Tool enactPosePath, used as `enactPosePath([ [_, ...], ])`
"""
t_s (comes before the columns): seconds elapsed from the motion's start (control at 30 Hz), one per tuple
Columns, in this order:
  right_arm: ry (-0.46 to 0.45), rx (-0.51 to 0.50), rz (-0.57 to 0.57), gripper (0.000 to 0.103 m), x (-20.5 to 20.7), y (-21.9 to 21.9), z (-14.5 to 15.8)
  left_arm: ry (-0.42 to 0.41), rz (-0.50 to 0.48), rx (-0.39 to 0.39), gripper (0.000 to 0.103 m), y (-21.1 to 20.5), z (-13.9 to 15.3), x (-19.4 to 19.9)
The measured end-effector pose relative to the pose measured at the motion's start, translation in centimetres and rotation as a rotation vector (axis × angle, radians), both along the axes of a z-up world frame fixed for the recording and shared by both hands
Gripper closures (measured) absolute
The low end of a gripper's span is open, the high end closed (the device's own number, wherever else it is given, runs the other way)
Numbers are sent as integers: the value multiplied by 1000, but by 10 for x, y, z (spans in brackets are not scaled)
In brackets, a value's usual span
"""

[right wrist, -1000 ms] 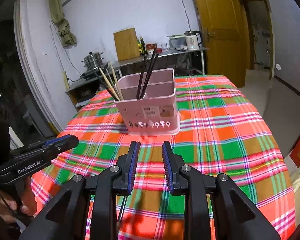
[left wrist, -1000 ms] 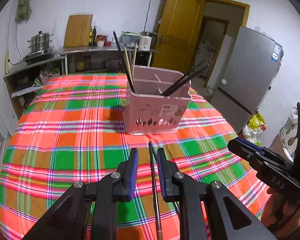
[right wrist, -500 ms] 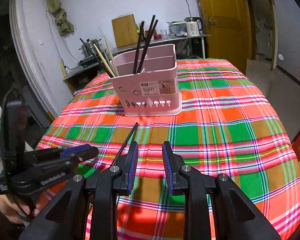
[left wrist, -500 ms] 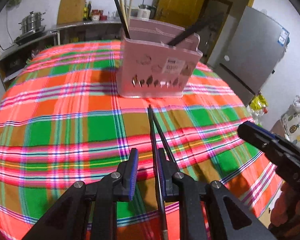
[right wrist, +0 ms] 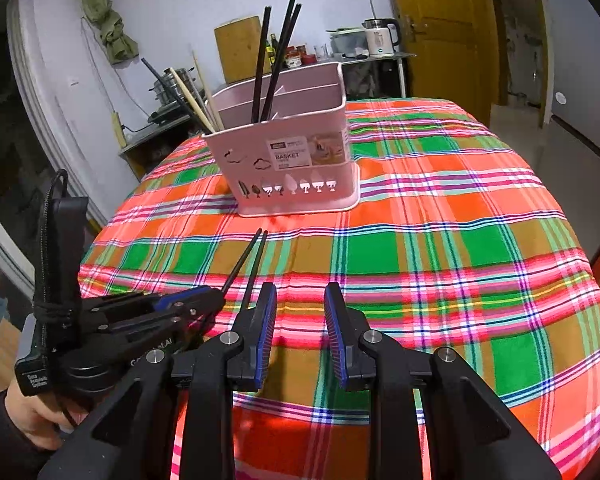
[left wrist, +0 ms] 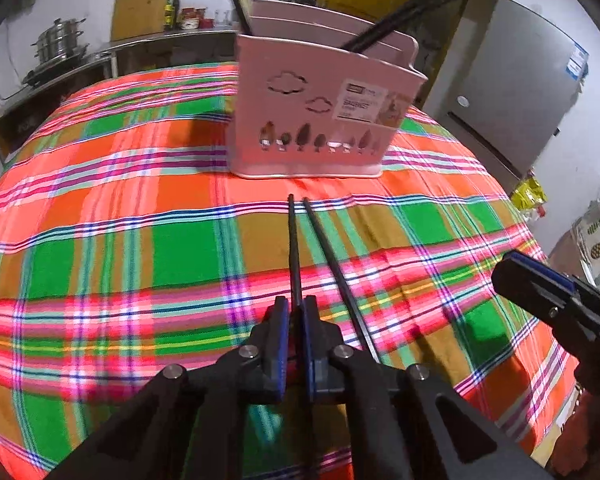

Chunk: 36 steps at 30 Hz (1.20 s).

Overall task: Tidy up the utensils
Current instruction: 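Close the left tool on a black chopstick while the right tool grasps the last black chopstick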

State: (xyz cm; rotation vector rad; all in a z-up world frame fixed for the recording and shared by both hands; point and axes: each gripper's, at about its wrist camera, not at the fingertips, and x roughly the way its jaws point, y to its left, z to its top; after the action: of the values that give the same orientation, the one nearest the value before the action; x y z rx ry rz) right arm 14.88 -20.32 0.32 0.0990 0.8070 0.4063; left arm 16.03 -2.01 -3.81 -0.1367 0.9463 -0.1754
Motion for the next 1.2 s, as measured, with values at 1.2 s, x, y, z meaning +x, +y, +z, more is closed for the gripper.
enactPosePath([
  [1.2,69,-33,55,78,32,33,-22,49,-80,12,94,13,2,45],
])
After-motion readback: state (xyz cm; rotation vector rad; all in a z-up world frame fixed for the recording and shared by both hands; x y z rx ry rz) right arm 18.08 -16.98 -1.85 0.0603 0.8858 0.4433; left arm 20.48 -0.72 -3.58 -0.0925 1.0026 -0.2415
